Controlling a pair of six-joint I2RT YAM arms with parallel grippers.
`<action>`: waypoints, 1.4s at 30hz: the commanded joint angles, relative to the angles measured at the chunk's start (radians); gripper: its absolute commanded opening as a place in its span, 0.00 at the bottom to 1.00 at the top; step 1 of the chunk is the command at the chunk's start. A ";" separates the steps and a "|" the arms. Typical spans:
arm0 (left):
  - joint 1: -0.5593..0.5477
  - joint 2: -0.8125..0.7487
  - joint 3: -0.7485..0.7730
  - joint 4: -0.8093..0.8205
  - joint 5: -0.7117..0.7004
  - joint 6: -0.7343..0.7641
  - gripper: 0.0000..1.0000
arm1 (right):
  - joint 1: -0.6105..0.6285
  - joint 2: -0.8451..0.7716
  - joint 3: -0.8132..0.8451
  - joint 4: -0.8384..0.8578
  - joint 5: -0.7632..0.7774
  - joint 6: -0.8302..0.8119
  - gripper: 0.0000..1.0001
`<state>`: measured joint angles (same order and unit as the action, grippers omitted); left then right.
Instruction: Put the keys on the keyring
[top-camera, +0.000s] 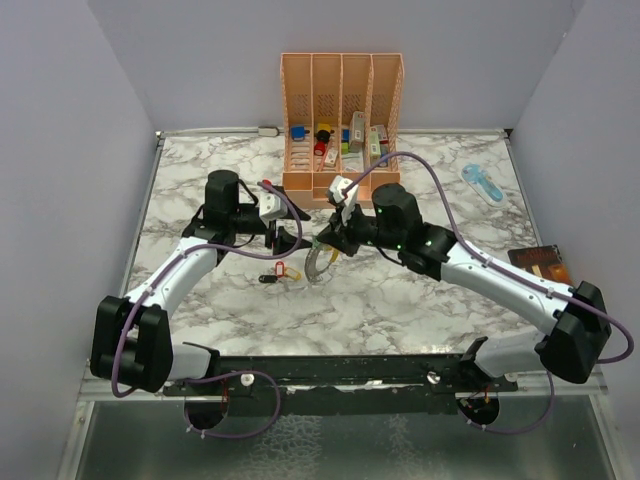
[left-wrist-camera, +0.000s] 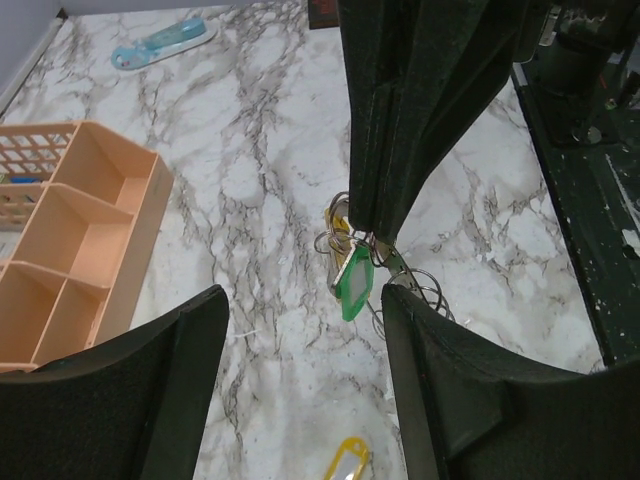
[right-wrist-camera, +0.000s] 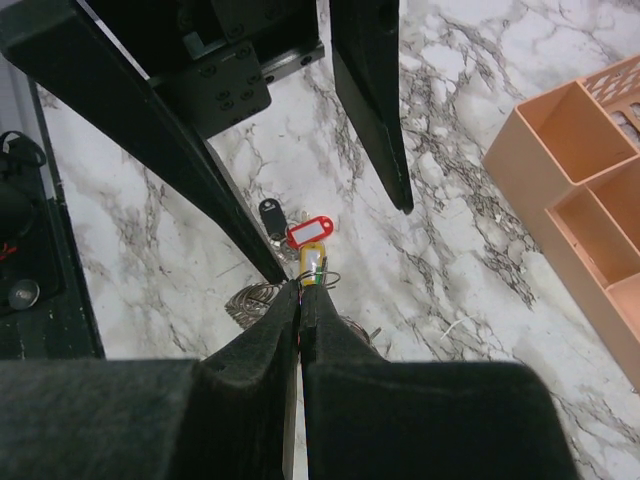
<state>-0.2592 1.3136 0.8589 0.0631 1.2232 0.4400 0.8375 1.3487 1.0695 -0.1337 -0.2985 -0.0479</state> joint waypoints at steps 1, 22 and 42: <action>-0.020 0.011 0.001 0.090 0.113 -0.019 0.65 | -0.003 -0.054 -0.009 0.056 -0.042 0.031 0.01; -0.072 0.006 -0.065 0.371 0.207 -0.218 0.20 | -0.003 -0.116 -0.056 0.113 -0.041 0.102 0.01; -0.074 -0.013 -0.102 0.555 0.167 -0.381 0.00 | -0.003 -0.194 -0.128 0.096 0.082 0.175 0.15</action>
<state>-0.3351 1.3224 0.7650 0.5339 1.3975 0.1020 0.8322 1.1957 0.9592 -0.0582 -0.2703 0.1020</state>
